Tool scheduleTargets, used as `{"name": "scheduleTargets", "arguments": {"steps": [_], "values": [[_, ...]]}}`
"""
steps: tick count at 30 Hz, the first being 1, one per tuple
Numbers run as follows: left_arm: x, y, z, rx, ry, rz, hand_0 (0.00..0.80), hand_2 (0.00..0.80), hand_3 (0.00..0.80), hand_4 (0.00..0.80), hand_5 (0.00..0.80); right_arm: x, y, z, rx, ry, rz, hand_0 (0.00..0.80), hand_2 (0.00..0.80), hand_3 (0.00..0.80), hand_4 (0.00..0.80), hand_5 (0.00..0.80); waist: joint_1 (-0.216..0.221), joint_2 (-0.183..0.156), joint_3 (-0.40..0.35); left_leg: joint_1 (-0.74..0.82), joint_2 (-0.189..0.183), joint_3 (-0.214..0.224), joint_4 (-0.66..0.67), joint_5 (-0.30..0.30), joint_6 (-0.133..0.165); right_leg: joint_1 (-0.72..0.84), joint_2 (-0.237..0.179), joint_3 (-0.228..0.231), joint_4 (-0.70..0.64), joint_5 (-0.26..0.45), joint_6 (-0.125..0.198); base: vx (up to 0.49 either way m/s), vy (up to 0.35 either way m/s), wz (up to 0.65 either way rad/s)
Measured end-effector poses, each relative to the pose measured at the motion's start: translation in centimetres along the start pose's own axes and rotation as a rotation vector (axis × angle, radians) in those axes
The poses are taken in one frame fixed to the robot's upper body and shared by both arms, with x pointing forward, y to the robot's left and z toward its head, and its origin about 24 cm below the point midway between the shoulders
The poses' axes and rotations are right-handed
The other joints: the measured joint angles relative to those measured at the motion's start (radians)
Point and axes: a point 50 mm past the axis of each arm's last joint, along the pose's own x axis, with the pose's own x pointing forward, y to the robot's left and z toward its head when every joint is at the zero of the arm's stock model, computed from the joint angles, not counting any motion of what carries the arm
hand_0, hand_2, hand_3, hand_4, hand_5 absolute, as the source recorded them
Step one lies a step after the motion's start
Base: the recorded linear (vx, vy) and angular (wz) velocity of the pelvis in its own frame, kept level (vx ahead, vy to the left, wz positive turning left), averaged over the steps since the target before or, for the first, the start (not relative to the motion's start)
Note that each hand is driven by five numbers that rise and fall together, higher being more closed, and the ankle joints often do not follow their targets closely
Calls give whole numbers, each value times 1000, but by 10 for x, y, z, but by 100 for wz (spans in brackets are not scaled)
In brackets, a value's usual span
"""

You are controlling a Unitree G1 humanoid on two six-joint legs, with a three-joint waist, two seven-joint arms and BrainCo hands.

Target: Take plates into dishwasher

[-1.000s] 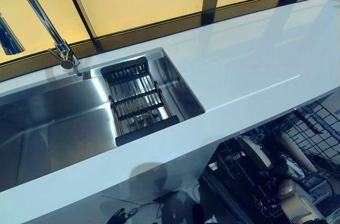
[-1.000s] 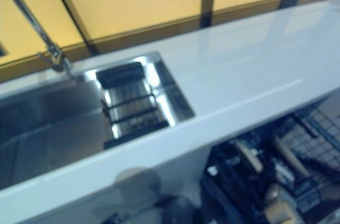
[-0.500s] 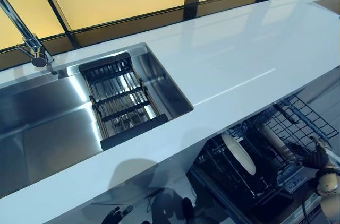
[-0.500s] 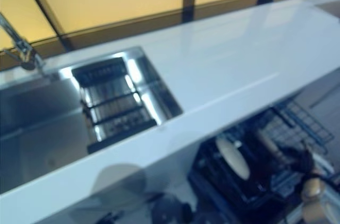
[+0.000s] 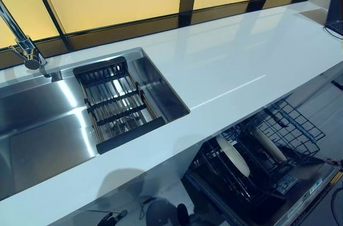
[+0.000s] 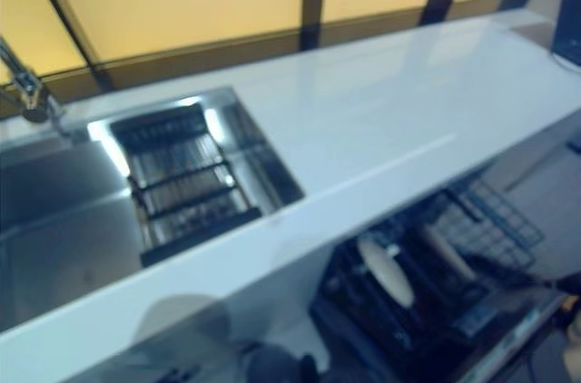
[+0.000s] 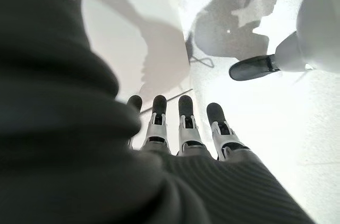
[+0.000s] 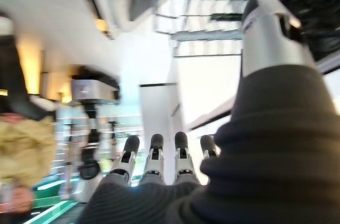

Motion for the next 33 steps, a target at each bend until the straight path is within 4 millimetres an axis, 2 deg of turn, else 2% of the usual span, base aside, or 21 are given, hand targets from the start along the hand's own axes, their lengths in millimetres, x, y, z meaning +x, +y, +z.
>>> {"name": "scheduleTargets", "arguments": {"steps": [5,10,11,12,13,14,15,16,17,19,20,21,22,23,24,25,26,29,30,33], "values": [[-1,12,-3,-6,17,49,0,0,0,0,0,5,14,-53,-9,237,31,0,0,0,0,0,2,-4,-11,16,-2,0,-1,-2,2,16,-2,-5,1,0,0,-58,132,0],[2,25,13,31,9,78,0,0,0,0,0,-3,24,-103,-63,431,21,0,0,0,0,0,4,-15,-8,14,-17,4,14,-7,10,15,-12,-3,7,18,7,-191,102,-2],[2,26,13,48,15,79,0,0,0,0,0,-4,26,-107,-54,450,25,0,0,0,0,0,5,-23,-4,14,-22,10,14,-8,12,11,-13,-3,7,31,21,-189,72,-37],[2,27,14,67,16,81,0,0,0,0,0,-2,28,-104,-26,447,30,0,0,0,0,0,13,-19,0,14,-22,13,12,-10,19,-3,-5,-3,7,59,59,-199,46,-81],[1,30,13,80,22,89,0,0,0,0,0,1,30,-96,10,430,32,0,0,0,0,0,26,-10,11,10,-4,21,7,-11,30,-24,8,-5,5,106,125,-213,5,-103],[1,34,16,83,19,97,0,0,0,0,0,2,33,-94,26,427,40,0,0,0,0,0,34,-2,21,11,7,36,6,-6,40,-33,12,-35,6,136,167,-208,-26,-70],[1,38,17,86,22,108,0,0,0,0,0,0,38,-97,29,447,63,0,0,0,0,0,29,10,27,-3,22,39,2,5,55,-50,12,-90,59,111,160,-207,-69,-34],[1,40,21,90,11,112,0,0,0,0,0,-4,45,-105,28,488,99,0,0,0,0,0,36,25,27,-28,52,49,0,16,61,-100,19,-136,194,53,111,-171,-83,-12],[1,43,26,94,1,118,0,0,0,0,0,-7,52,-109,35,511,130,0,0,0,0,0,39,36,31,-51,78,48,2,22,71,-130,19,-170,311,-8,86,-225,-189,-24],[0,53,32,100,-7,145,0,0,0,0,0,-13,67,-115,42,548,192,0,0,0,0,0,70,37,31,-76,98,46,6,38,73,-118,-3,-185,440,-105,84,-288,-277,-27],[0,58,37,94,-14,158,0,0,0,0,0,-17,74,-120,37,566,223,0,0,0,0,0,78,25,23,-93,98,39,18,48,52,-98,-14,-179,451,-149,89,-348,-269,-3],[0,62,48,99,-40,166,0,0,0,0,0,-23,83,-127,39,597,261,0,0,0,0,0,89,2,16,-136,91,12,46,60,31,-69,-19,-175,413,-189,98,-356,-258,19],[1,65,59,96,-65,174,0,0,0,0,0,-25,93,-127,47,618,288,0,0,0,0,0,107,-29,16,-163,75,8,64,64,24,-30,-34,-217,316,-206,82,-320,-250,-7],[2,65,67,87,-86,174,0,0,0,0,0,-24,100,-122,64,623,310,0,0,0,0,0,128,-56,15,-175,60,15,68,68,19,12,-32,-229,209,-209,73,-254,-219,-29],[2,63,69,70,-91,169,0,0,0,0,0,-21,102,-116,84,614,318,0,0,0,0,0,136,-59,16,-185,49,9,72,70,13,34,-29,-224,153,-207,66,-254,-224,-14],[6,48,75,32,-101,135,0,0,0,0,0,-14,105,-102,114,588,332,0,0,0,0,0,141,-35,30,-199,45,-19,77,81,2,75,-17,-219,69,-177,11,-247,-180,26],[8,36,81,13,-121,102,0,0,0,0,0,-12,107,-98,132,582,340,0,0,0,0,0,144,-18,34,-199,45,-36,69,88,0,91,-13,-220,41,-168,-3,-266,-177,50],[10,18,88,22,-148,48,0,0,0,0,0,-12,111,-94,171,575,360,0,0,0,0,0,148,19,31,-197,46,-74,44,113,-1,110,5,-232,15,-160,-17,-184,-112,33],[10,19,86,24,-145,49,0,0,0,0,0,-12,111,-93,177,572,364,0,0,0,0,0,153,25,31,-197,44,-95,37,118,0,111,12,-234,14,-160,-17,-216,-132,11],[9,27,77,30,-117,72,0,0,0,0,0,-15,113,-99,177,602,390,0,0,0,0,0,154,24,31,-193,41,-113,16,140,-9,111,16,-234,13,-158,-19,-223,-154,8]]}}
